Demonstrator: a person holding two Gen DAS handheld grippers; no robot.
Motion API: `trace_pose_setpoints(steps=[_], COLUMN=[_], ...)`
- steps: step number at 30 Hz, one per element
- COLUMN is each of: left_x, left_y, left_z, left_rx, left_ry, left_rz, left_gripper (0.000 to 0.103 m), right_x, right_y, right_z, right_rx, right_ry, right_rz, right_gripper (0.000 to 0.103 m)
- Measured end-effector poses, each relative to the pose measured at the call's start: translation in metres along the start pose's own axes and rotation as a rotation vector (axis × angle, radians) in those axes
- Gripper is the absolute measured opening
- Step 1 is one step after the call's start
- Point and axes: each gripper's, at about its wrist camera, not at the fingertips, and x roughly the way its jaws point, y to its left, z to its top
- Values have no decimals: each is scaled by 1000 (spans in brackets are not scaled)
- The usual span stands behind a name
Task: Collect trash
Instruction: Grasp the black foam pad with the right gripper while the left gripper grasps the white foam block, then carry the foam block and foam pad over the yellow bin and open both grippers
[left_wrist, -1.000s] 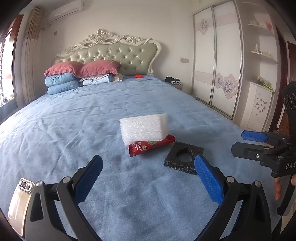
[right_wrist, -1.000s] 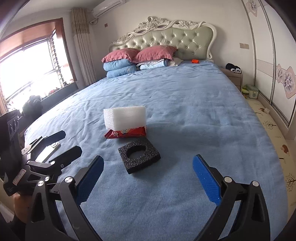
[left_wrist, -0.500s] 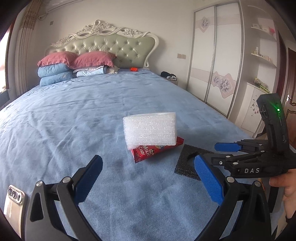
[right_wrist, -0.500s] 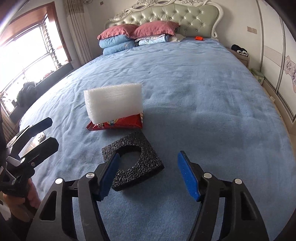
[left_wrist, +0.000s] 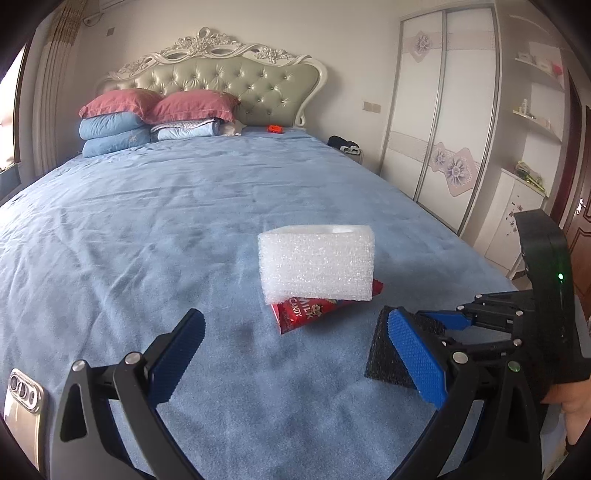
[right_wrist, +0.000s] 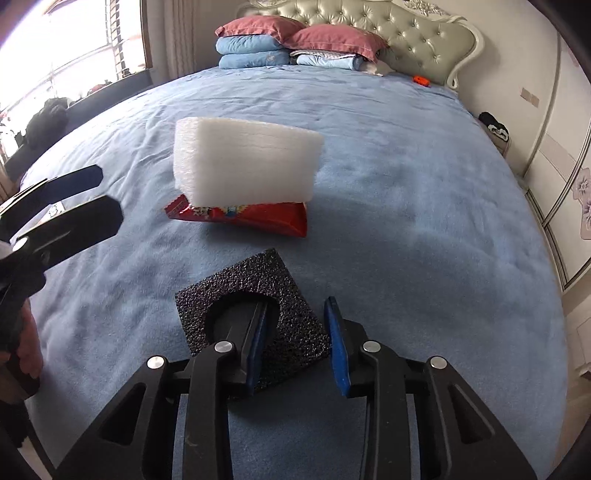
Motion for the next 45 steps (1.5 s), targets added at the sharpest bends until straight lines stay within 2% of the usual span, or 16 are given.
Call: trace_pose_setpoints(steps=[6,11,14,19,20,21,24,28,34,39,45], left_x=[20,40,48,64,66,67,70,60,23,-13,-31], left_y=[-13,-14,-9,-12,-12,-12,-15,-22,-40,-76,-139], left_z=[13,24,30,38,39,39,36,31,31,31,27], left_rx=[36,43,8,6,-1,-6,-6,20,37,69,141], left_ry=[39,62,70,84,79,76,78,60,3,-45,-51], left_rz=[-23,9,-25,-56,-56,-57,-65,-60,-92,-159,-224], left_gripper=[99,99,99,99,98,85,85,84,84,84,85], right_x=[-22,-24,-23,-19,-20,-20,-23,-33,-58,-92,-139], right_y=[-12,-26,-32,-40,-40,-41,-44,-51,-63,-68,-91], right_z=[-6,-7,-4,-1,-2,-3,-8,-14,-28,-54,-88], right_rx=[66,115,138,180,184,189,202,223,244,237,261], right_ry=[-76,-73,-75,-77,-77,-78,-82,-99,-132,-185,-239], right_rz=[42,92,109,141,143,145,158,157,154,107,63], right_gripper=[30,30,30,30,30,30,30,30,30,30,31])
